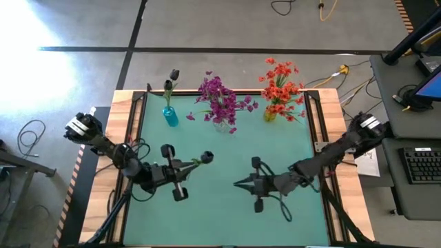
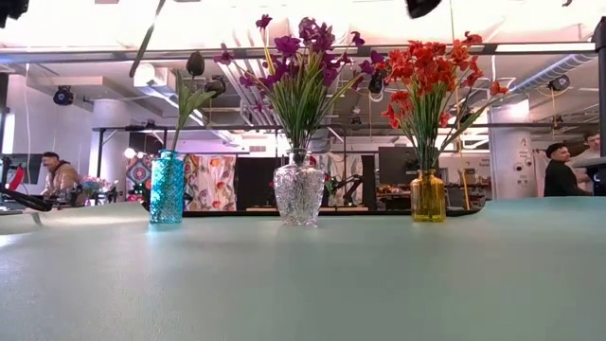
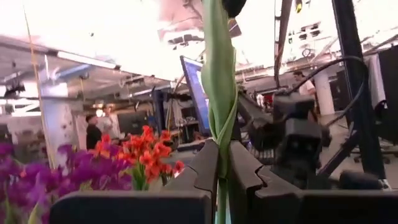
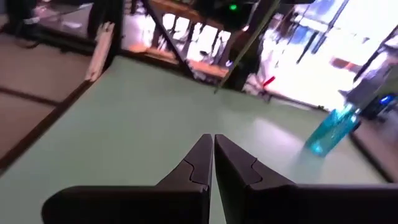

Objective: Sort flowers into vase by color
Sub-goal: Put the black flower into the blue flower vase

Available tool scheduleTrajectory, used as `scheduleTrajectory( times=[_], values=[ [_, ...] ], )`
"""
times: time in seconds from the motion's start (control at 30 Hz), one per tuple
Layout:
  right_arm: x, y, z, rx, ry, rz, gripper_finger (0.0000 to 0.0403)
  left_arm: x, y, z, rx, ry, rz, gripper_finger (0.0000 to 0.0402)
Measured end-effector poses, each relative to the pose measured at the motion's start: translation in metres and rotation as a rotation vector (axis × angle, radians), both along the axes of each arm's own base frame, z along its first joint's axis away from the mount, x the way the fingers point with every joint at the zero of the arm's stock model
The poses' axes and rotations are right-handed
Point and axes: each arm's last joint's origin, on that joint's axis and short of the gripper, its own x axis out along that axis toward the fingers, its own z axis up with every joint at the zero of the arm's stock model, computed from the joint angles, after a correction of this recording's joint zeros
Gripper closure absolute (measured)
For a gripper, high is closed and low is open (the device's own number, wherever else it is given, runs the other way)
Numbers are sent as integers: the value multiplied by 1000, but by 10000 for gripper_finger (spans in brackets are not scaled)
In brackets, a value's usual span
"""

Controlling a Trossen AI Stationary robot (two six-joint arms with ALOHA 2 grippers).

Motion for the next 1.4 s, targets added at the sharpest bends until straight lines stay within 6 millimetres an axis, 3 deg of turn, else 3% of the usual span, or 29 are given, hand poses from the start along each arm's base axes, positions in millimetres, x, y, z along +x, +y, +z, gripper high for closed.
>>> scheduleTrajectory(
  times=[0.17, 0.33, 0.5, 0.67, 0.9, 1.13, 1.4],
  values=[
    [20, -15, -10, -18, -42, -65, 383, 5, -2, -3, 82, -2, -42, 401],
    [23, -36, 10, 45, -149, -116, 361, 1, 0, -13, 132, 11, -91, 401],
    [25, -49, 29, 169, -268, -15, 314, 4, 13, -21, 101, -38, -232, 401],
    [23, -40, 33, 179, -295, 81, 248, 11, 15, -13, 51, -70, -255, 401],
    [22, -36, 31, 238, -293, 69, 183, 14, 15, -7, 103, -78, -224, 401],
    [24, -35, 42, 220, -372, 96, 163, 23, 8, -23, 51, -31, -297, 401],
    [49, -29, 40, 205, -372, 90, 163, 46, -3, -31, 79, -45, -215, 401]
  ],
)
